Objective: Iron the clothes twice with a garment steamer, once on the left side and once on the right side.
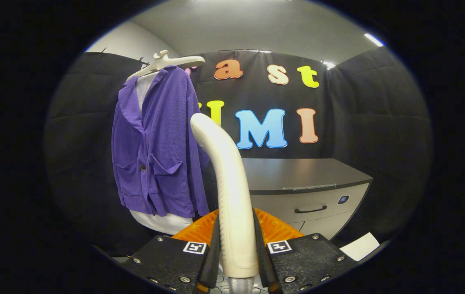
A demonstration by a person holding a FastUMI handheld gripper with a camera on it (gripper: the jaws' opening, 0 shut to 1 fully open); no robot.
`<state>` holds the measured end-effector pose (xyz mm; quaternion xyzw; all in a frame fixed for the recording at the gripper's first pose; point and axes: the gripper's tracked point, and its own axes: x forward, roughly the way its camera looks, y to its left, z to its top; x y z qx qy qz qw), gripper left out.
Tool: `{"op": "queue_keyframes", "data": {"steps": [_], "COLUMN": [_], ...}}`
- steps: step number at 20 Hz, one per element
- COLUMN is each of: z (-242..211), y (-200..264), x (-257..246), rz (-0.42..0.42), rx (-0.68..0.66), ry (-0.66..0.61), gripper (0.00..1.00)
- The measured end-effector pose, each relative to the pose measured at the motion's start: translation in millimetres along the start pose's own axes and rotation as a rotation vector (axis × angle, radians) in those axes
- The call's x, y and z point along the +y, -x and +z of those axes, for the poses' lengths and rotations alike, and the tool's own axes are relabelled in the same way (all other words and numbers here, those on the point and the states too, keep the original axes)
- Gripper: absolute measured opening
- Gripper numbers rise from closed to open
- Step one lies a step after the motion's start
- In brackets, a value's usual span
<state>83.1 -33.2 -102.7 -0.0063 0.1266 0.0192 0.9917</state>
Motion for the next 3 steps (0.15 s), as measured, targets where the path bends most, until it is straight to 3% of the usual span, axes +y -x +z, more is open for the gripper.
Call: {"op": "queue_keyframes", "data": {"steps": [3], "z": [1.5], "y": [-1.4], "x": [0.6], "rz": [0.000], "rx": [-0.008], "ry": [0.005], "gripper": [0.40]}}
